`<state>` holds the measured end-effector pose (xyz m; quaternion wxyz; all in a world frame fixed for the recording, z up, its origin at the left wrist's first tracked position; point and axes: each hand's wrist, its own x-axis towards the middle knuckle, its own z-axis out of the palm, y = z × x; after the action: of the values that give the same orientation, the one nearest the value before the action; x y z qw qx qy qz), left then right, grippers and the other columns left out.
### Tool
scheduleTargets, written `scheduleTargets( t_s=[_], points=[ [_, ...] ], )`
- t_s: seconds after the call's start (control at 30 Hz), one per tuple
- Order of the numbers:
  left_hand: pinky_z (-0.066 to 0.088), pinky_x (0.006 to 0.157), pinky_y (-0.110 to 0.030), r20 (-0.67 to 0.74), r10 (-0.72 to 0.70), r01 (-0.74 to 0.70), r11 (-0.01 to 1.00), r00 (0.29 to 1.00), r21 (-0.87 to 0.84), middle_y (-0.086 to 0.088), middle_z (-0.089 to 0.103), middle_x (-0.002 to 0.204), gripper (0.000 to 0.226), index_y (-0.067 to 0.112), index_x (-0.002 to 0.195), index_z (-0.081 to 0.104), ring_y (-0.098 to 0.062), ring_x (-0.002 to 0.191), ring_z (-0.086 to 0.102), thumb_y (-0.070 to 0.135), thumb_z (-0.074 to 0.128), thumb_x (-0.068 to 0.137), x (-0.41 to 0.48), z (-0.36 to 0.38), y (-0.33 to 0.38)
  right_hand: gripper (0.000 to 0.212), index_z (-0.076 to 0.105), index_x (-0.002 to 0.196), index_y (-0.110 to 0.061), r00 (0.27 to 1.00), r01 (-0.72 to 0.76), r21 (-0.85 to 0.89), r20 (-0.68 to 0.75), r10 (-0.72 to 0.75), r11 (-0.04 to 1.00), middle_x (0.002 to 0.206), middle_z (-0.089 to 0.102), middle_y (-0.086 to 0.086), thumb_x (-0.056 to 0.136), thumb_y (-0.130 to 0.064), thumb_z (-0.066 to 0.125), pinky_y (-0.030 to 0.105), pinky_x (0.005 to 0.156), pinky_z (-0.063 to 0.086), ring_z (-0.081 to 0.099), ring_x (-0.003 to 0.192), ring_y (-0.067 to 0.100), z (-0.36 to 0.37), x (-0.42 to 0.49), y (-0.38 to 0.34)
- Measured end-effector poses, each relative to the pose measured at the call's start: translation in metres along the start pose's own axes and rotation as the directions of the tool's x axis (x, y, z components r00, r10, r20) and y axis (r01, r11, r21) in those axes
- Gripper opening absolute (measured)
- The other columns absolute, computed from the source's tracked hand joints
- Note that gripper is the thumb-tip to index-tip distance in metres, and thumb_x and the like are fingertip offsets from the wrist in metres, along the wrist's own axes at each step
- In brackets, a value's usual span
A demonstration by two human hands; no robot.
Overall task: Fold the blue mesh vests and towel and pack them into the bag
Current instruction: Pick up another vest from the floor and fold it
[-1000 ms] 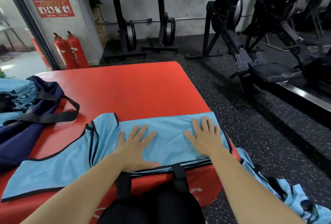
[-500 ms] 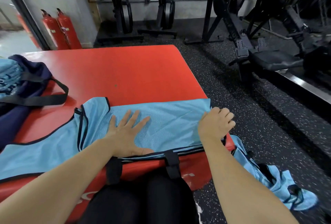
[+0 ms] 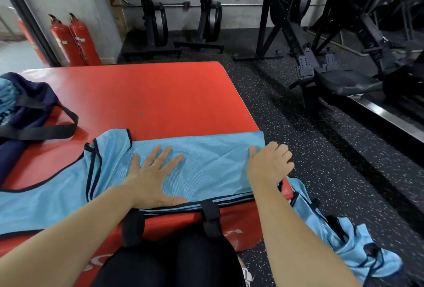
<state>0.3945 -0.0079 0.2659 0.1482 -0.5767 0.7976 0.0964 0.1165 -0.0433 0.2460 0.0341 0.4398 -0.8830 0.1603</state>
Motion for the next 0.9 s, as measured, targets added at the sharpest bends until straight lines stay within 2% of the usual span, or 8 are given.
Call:
scheduleTargets(
  t_s=[0.3,0.37,0.47,0.53,0.6,0.63,0.73,0.9],
  points=[
    [-0.017,0.114,-0.061,0.032,-0.008,0.008,1.000,0.999,0.007,0.011,-0.039,0.153,0.122,0.052,0.139,-0.034,-0.017,0.141,-0.038,0.106,0.009,0.038,0.001,-0.003,0.002,0.024,0.053,0.113,-0.012,0.989,0.136,0.003,-0.057,-0.135,0.991,0.115,0.052,0.008,0.102,-0.032,0.044,0.037,0.083,0.039,0.050,0.104,0.025,0.002,-0.004,0.000],
    [-0.016,0.114,-0.061,0.042,-0.007,0.007,1.000,0.999,0.005,0.011,-0.040,0.153,0.124,0.053,0.138,-0.035,-0.017,0.140,-0.038,0.107,0.007,0.035,0.000,-0.004,0.002,0.022,0.053,0.109,-0.011,0.988,0.125,0.047,-0.100,-0.120,0.991,0.109,0.056,0.009,0.101,-0.030,0.046,0.038,0.080,0.039,0.053,0.100,0.027,-0.002,-0.008,-0.001],
    [-0.016,0.114,-0.062,0.048,-0.008,0.008,1.000,0.999,-0.001,0.012,-0.041,0.152,0.124,0.053,0.137,-0.036,-0.017,0.140,-0.038,0.107,0.006,0.033,-0.001,-0.005,0.003,0.023,0.052,0.108,-0.011,0.983,0.170,0.035,-0.071,-0.167,0.985,0.102,0.064,0.007,0.102,-0.032,0.045,0.037,0.074,0.042,0.061,0.094,0.026,-0.003,-0.010,-0.002],
    [-0.016,0.114,-0.061,0.047,-0.007,0.007,1.000,0.999,-0.003,0.012,-0.041,0.152,0.124,0.053,0.137,-0.036,-0.017,0.140,-0.039,0.107,0.006,0.033,-0.001,-0.005,0.003,0.023,0.056,0.098,-0.010,0.978,0.202,0.069,-0.060,-0.198,0.977,0.085,0.068,0.008,0.093,-0.032,0.062,0.033,0.061,0.043,0.067,0.075,0.027,-0.004,-0.012,-0.005],
    [-0.016,0.114,-0.062,0.048,-0.009,0.008,1.000,0.999,0.004,0.011,-0.041,0.152,0.124,0.052,0.136,-0.036,-0.017,0.140,-0.039,0.107,0.005,0.033,0.000,-0.005,0.003,0.036,0.057,0.089,-0.008,0.975,0.204,0.063,-0.106,-0.196,0.977,0.072,0.064,0.009,0.079,-0.036,0.078,0.028,0.048,0.037,0.064,0.058,0.027,-0.003,-0.013,-0.005],
    [-0.016,0.114,-0.062,0.048,-0.010,0.009,1.000,0.999,0.008,0.011,-0.041,0.152,0.123,0.053,0.136,-0.037,-0.017,0.140,-0.038,0.107,0.006,0.034,0.000,-0.004,0.003,0.039,0.056,0.094,-0.008,0.975,0.205,0.042,-0.093,-0.200,0.978,0.078,0.064,0.010,0.082,-0.040,0.075,0.027,0.047,0.034,0.064,0.059,0.027,-0.003,-0.013,-0.004],
    [-0.016,0.114,-0.062,0.047,-0.012,0.012,1.000,0.999,0.002,0.010,-0.040,0.153,0.120,0.053,0.135,-0.037,-0.017,0.141,-0.038,0.105,0.009,0.037,0.000,-0.005,0.003,0.038,0.042,0.121,-0.011,0.971,0.234,-0.042,0.068,-0.231,0.971,0.108,0.060,0.006,0.102,-0.044,0.041,0.031,0.057,0.035,0.068,0.085,0.026,-0.002,-0.007,-0.001],
    [-0.016,0.114,-0.061,0.035,-0.021,0.022,1.000,0.999,-0.018,0.011,-0.039,0.154,0.120,0.055,0.133,-0.037,-0.017,0.141,-0.037,0.106,0.007,0.033,0.002,-0.004,0.004,0.025,0.041,0.127,-0.011,0.926,0.368,-0.093,0.126,-0.355,0.925,0.110,0.064,0.005,0.105,-0.020,0.037,0.030,0.064,0.036,0.068,0.094,0.027,-0.005,0.004,-0.006]
  ],
)
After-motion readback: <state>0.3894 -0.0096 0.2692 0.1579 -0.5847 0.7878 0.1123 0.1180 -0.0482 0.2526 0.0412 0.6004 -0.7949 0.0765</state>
